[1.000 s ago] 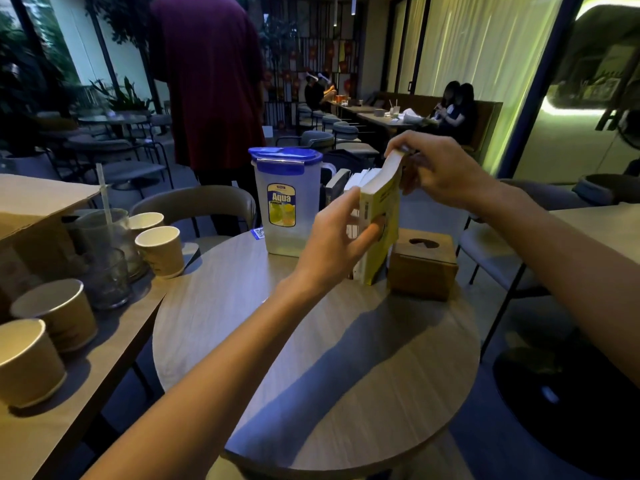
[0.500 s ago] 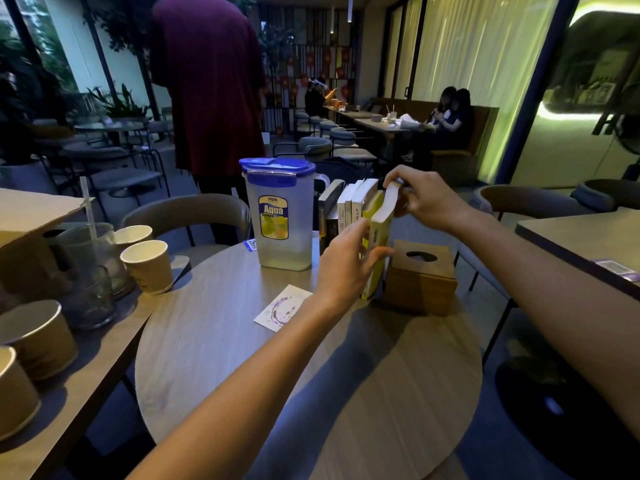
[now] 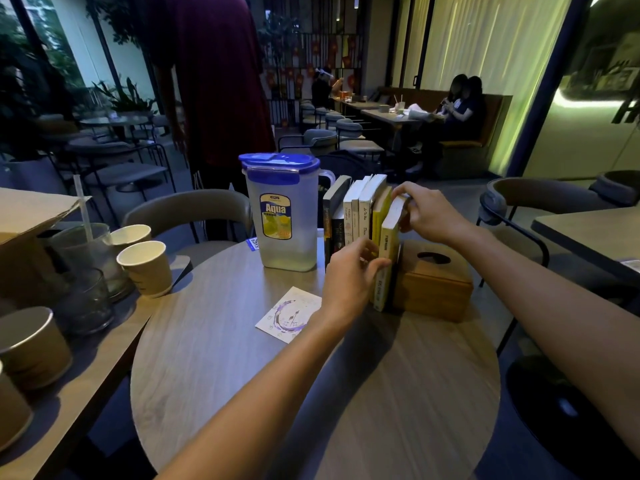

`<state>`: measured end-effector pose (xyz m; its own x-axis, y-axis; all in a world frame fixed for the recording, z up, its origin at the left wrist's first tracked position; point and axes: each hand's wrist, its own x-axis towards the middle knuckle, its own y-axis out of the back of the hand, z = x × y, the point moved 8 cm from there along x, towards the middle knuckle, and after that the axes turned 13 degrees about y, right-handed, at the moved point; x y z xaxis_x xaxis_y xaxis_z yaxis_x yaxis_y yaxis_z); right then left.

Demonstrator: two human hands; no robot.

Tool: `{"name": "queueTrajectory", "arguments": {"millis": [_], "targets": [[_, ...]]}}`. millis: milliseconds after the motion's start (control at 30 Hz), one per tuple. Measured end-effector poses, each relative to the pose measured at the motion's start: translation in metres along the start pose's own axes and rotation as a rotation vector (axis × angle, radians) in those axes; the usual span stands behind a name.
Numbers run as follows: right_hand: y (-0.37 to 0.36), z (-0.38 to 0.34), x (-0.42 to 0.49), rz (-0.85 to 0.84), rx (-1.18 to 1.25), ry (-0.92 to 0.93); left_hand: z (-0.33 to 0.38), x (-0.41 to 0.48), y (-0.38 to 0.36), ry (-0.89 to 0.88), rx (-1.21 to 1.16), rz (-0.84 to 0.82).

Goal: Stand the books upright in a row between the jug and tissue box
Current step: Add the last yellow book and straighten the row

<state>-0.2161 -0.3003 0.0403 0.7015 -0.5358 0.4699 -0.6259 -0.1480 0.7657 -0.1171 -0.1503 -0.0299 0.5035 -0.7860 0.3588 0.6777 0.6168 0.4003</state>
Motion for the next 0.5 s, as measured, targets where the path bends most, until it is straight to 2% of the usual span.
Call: {"name": "queueTrajectory", "arguments": {"millis": [267, 500], "targets": [[-0.005, 0.004, -0.003, 0.029, 0.113, -0.116, -0.006, 0.005, 0.001, 0.077, 0.114, 0.038], [-0.016, 0.014, 0.002, 0.001, 0.177, -0.202, -0.004, 0.01, 0.003, 0.028, 0.236, 0.078]]}}
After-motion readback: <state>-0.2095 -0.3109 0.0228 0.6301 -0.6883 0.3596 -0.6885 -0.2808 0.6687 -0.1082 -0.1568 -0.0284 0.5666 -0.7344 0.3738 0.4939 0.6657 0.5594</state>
